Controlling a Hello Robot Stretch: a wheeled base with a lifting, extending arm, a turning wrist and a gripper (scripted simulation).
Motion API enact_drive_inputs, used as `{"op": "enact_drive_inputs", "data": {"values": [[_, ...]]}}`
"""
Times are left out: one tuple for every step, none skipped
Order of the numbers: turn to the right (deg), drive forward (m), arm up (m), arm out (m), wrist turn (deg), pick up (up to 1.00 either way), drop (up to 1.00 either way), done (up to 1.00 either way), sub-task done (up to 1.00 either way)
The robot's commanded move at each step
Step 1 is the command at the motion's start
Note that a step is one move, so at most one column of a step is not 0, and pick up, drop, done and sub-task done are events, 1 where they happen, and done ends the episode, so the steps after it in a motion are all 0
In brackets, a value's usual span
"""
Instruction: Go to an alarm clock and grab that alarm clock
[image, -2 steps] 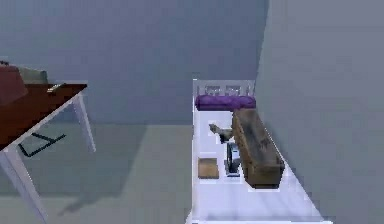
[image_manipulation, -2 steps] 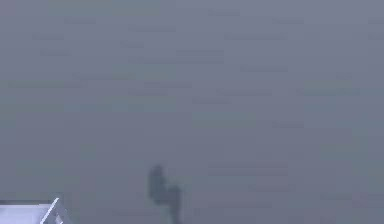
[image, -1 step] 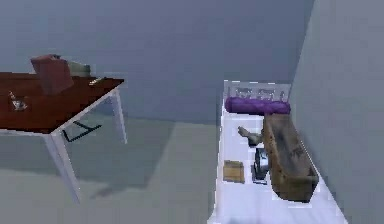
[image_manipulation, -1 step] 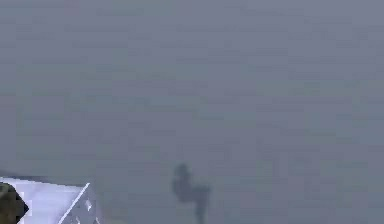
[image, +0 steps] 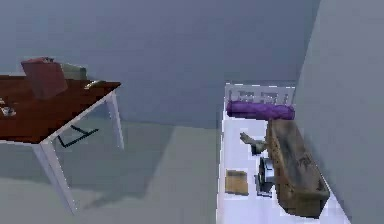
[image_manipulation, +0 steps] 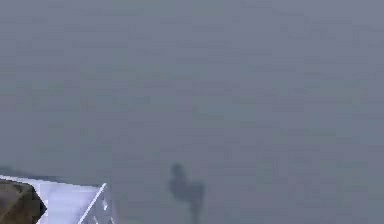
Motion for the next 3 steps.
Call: {"op": "enact_drive_inputs", "data": {"values": [[-45.0, 0.00, 0.00, 0.00, 0.0, 0.00, 0.00, 0.00, 0.00], [-18.0, 0.00, 0.00, 0.00, 0.0, 0.00, 0.00, 0.00, 0.00], [45.0, 0.00, 0.00, 0.00, 0.0, 0.00, 0.00, 0.00, 0.00]]}}
